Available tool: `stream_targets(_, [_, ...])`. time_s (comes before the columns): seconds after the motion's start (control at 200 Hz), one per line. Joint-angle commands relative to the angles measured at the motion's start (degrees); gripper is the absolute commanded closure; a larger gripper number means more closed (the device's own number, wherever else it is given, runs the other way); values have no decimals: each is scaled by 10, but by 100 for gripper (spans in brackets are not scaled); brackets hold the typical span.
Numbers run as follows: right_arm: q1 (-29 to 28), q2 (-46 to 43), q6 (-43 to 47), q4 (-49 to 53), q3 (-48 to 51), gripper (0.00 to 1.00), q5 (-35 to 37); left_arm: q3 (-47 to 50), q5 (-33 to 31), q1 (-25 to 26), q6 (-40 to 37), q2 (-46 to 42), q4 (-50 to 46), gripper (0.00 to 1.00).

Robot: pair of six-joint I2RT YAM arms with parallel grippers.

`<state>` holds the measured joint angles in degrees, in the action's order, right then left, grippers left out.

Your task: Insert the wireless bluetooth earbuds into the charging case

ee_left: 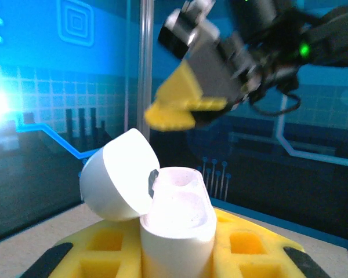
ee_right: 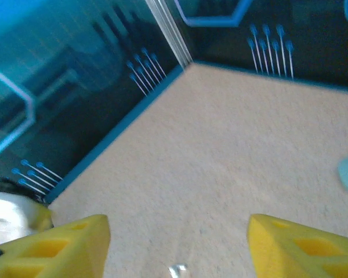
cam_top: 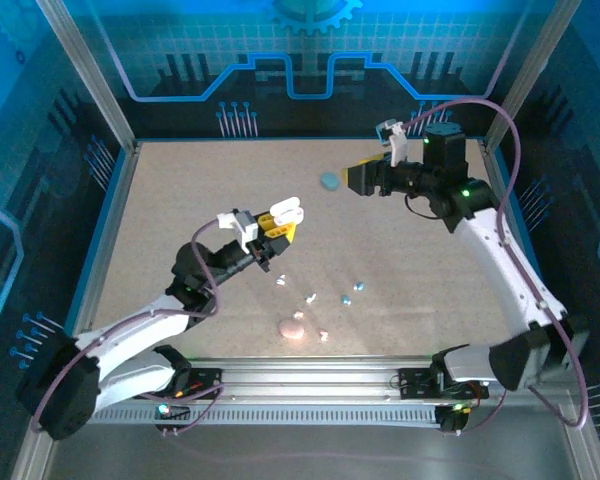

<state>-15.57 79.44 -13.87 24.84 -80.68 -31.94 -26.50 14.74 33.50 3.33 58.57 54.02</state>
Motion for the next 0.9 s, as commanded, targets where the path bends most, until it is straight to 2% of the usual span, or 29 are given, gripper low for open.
stream_targets(0.0, [-5, 94, 32, 101, -9, 40, -7, -1, -33, 1, -43, -55, -63, 81])
stream_targets(0.175, [-74, 255, 111, 216, -102, 44, -9, -21, -44, 1, -62, -123, -140, 81])
stream_targets(0.365, [-164, 396, 139, 269, -207, 45, 43, -47, -34, 2, -70, -152, -197, 81])
stream_targets(0.63, [-235, 522, 154, 319, -330, 49, 73, -63, -18, 2, -64, -153, -216, 80])
stream_targets(0.896, [-266, 586, 158, 334, -363, 51, 69, -68, -11, 2, -63, -152, -217, 80])
